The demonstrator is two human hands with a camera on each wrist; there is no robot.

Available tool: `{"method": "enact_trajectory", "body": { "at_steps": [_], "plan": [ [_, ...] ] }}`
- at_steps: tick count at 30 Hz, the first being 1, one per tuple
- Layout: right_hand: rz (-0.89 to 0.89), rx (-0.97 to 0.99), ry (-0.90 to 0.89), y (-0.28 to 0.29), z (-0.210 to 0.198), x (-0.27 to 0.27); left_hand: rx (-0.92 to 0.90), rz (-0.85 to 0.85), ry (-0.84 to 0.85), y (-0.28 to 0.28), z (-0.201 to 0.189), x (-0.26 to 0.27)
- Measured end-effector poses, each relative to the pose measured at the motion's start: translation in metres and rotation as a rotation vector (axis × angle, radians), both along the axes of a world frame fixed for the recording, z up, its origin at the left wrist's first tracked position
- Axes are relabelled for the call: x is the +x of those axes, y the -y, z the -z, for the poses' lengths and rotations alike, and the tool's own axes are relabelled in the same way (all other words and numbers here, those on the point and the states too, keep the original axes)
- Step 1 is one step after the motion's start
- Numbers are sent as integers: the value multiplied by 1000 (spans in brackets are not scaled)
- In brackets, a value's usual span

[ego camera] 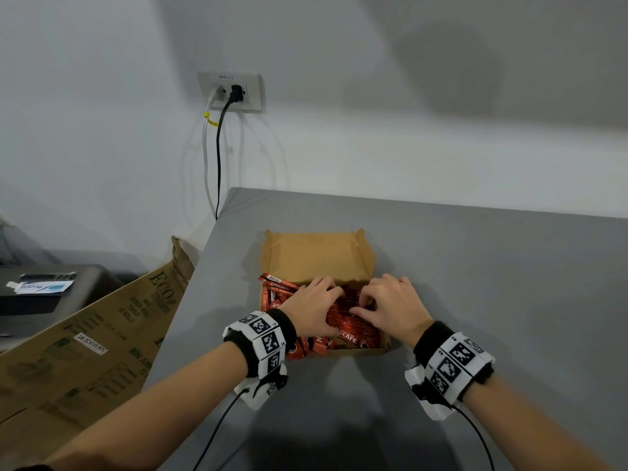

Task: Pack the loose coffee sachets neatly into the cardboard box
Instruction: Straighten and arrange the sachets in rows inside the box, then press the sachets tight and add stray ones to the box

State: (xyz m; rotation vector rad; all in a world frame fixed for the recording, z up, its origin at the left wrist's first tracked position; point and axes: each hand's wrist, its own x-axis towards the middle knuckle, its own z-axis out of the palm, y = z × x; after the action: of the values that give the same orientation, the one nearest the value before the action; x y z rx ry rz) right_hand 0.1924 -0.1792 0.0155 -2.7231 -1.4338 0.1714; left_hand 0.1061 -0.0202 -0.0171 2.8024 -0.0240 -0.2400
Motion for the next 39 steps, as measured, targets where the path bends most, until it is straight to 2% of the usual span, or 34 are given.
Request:
{"method": "enact_trajectory", "body": {
  "at_steps": [2,5,7,14,27,31,36,39],
  "plan": [
    [-15,-27,-25,7,-5,-2,0,-2,2,0,0,0],
    [-64,-182,35,16,-5,-7,-13,-3,9,0,0,0],
    [-33,-214,44,20,-1,-7,-19,-1,10,0,0,0],
    [36,-112,-146,19,7,-6,-12,3,24,-1,0,-1],
    [-1,-175,-2,13,7,-14,44,-24,36,4,1,-1],
    [-15,-182,-18,11,6,-14,56,-11,61,3,0,-2],
    [-12,-194,-55,12,7,-12,-64,-20,158,-1,-14,-9],
    [-15,-176,-77,15,7,-11,-102,-92,193,-16,-35,-11]
  ]
}}
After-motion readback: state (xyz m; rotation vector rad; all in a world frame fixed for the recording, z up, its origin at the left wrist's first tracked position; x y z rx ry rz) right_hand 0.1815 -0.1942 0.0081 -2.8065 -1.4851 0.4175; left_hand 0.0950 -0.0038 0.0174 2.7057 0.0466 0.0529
